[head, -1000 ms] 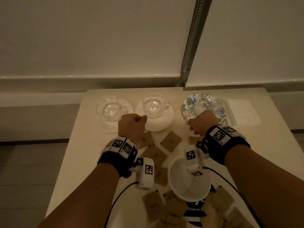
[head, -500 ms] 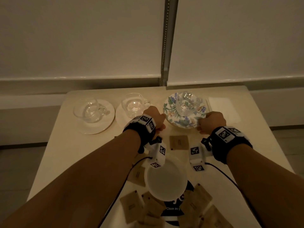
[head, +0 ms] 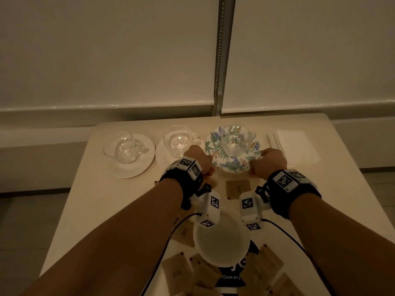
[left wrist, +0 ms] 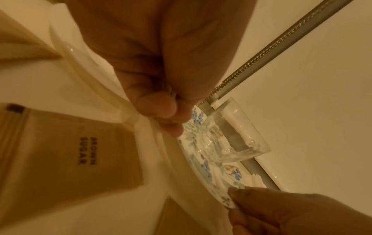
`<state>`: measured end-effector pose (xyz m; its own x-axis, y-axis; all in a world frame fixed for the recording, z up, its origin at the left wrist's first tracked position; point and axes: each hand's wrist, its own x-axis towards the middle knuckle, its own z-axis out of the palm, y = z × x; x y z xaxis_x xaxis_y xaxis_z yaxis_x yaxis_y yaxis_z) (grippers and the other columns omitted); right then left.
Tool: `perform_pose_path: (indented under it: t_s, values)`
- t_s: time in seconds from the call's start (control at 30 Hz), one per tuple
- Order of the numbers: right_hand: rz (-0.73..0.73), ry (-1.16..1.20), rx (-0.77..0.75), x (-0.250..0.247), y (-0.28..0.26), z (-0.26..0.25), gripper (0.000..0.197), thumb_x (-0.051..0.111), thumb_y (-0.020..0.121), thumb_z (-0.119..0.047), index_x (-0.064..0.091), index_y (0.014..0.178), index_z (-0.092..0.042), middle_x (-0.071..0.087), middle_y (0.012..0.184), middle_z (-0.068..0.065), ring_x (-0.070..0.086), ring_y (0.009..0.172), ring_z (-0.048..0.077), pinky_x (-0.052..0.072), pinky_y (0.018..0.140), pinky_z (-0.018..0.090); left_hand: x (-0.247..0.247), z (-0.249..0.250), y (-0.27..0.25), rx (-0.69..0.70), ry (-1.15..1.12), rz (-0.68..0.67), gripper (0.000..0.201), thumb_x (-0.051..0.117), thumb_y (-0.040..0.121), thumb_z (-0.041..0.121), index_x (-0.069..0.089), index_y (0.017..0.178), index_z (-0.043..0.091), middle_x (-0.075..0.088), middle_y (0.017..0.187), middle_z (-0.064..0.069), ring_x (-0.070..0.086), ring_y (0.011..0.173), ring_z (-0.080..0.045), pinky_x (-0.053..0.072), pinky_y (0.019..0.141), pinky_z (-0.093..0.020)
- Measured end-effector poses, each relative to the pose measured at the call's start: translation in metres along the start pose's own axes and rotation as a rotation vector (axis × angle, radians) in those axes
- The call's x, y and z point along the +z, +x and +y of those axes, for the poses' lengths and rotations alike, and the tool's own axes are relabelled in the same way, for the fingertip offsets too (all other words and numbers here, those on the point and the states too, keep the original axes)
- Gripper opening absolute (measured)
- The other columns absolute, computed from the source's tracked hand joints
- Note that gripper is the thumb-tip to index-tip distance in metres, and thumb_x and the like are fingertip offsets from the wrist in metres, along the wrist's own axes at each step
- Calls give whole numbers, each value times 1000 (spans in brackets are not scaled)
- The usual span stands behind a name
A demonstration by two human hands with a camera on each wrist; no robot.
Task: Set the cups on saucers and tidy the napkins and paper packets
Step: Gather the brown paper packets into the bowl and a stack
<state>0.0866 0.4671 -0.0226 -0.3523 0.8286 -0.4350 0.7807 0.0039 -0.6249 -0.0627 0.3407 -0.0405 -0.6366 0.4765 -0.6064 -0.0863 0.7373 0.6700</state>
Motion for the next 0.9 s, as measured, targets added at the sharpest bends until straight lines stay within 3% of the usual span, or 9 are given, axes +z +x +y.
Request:
perform_pose_path:
  t_s: [0.23,0.37,0.47,0.53,0.63,0.73,0.9]
  values:
    - [6,-42,1,-2,-3,0,28,69,86,-18,60,104,1,70,101,21,69,92,35,57,85,47,-3,6,-17,31,67,42,27,55,97,20,63,80,1,65,48,-3,58,35,-14,48,43,-21]
    - [222,-86,-140,-31,7,6,36,60,92,-31,59,116,-4,64,116,17,59,110,35,47,90,36,-13,8,-33,105,258,89,34,57,96,32,68,87,1,71,67,-7,58,46,-15,48,50,-23]
    - [333,-138,-160,-70,27,25,42,59,92,-31,51,128,-9,51,129,20,50,118,37,41,97,43,-18,17,-46,150,316,111,34,58,96,31,69,87,0,67,63,-6,54,43,-14,44,46,-21]
    - [289,-264,-78,-86,40,40,58,61,91,-38,41,140,-14,41,139,19,42,126,40,36,103,48,-18,27,-54,201,335,131,34,59,95,32,69,84,2,62,58,-3,51,36,-9,38,38,-16]
    - [151,-251,-75,-91,54,50,73,59,91,-48,32,149,-13,38,146,19,39,132,41,34,109,50,-14,47,-64,298,320,116,36,60,95,34,68,78,4,61,56,-3,47,28,-6,36,34,-15]
    - [119,-192,-81,-90,65,50,72,57,92,-49,34,148,-10,39,148,17,39,134,39,34,111,47,-8,65,-69,373,286,97,35,60,95,33,68,73,7,62,56,-3,47,28,-5,37,34,-16]
    - [83,-102,-101,-81,66,43,69,62,90,-45,37,145,-11,45,144,15,45,130,35,38,108,41,5,79,-71,375,266,60,33,62,95,32,69,73,8,62,56,-2,49,30,-6,39,35,-17]
